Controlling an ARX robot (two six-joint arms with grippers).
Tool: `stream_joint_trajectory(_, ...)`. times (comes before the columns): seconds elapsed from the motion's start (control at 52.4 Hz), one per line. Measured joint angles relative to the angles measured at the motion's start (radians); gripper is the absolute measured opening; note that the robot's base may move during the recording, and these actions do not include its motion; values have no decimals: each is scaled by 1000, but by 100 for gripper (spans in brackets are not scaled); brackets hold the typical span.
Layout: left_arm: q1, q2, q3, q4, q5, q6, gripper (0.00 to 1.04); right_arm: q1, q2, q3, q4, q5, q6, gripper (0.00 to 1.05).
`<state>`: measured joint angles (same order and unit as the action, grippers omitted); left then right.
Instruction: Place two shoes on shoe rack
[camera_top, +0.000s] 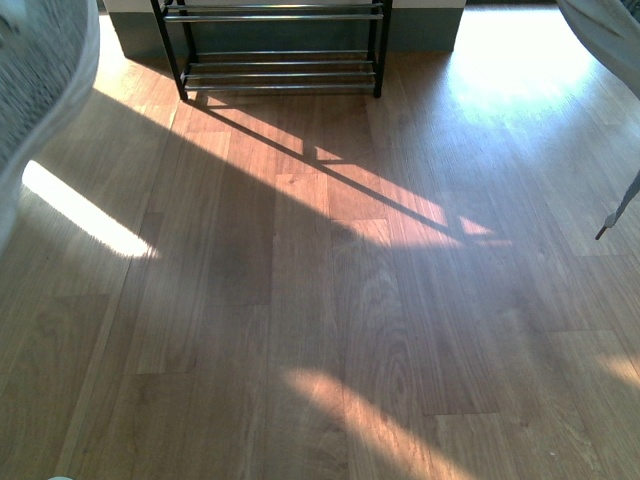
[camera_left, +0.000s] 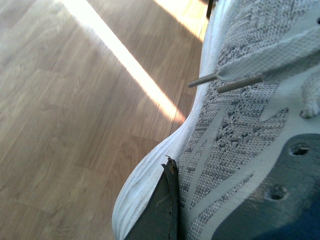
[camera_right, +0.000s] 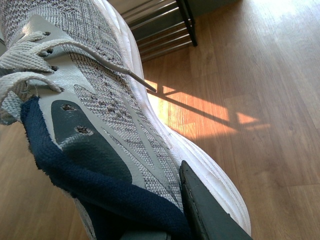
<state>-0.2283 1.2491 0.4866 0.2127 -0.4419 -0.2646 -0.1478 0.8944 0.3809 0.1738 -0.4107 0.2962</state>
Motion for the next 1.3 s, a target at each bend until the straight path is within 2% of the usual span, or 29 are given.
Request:
stream_joint_trajectory(0.21,-59,-229,-7,-142,-68,29,2,0,0,0,0,0,0,1)
stream_joint_trajectory(1.298,-67,-233,-28,-150,-68,44,2,-3,-3,0,0,5,0,1)
